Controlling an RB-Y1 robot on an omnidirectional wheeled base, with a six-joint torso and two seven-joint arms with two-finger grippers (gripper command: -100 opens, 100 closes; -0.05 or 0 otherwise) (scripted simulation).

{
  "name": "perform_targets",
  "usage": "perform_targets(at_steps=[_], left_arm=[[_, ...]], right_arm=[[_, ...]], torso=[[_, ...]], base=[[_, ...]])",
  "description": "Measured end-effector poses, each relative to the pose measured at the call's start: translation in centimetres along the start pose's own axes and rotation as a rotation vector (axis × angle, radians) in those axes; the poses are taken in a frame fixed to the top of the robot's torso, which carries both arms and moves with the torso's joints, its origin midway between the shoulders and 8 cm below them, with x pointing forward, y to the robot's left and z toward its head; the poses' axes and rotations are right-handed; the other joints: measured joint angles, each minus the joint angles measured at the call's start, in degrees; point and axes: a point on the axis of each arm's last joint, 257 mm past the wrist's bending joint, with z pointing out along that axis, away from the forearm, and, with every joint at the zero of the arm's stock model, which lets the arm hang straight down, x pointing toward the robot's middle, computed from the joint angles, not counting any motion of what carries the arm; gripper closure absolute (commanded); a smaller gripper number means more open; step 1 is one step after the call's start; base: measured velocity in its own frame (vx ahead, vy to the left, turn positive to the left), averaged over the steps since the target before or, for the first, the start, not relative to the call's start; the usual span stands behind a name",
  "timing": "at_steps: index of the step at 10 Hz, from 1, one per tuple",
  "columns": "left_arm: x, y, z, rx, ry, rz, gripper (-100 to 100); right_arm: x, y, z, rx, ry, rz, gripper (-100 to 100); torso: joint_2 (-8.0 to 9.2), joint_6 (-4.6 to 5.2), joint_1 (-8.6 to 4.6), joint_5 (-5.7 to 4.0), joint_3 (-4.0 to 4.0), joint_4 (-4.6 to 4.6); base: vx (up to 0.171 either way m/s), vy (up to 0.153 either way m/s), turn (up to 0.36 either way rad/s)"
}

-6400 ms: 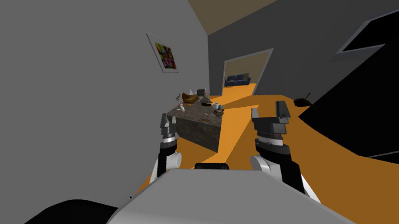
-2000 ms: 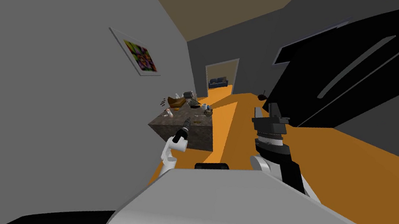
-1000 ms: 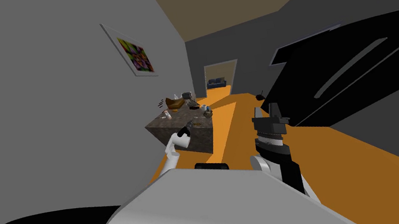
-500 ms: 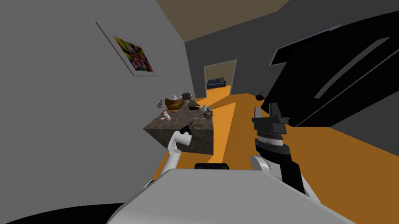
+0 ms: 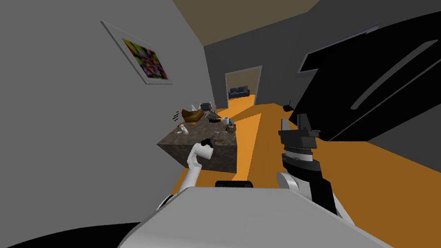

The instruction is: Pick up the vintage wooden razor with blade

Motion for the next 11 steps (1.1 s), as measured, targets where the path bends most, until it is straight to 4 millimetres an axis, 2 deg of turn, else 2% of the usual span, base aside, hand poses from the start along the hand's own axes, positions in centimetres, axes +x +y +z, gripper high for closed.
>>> perform_targets(at_steps=[11], left_arm=[[3.5,4.2,0.2,-0.278,0.047,0.014,-100]], right_arm=[[0.0,0.0,0.0,0.000,0.000,0.000,0]], torso=[[-0.01,0.00,-0.01,0.00,-0.01,0.00]], base=[[0.074,0.018,0.008]])
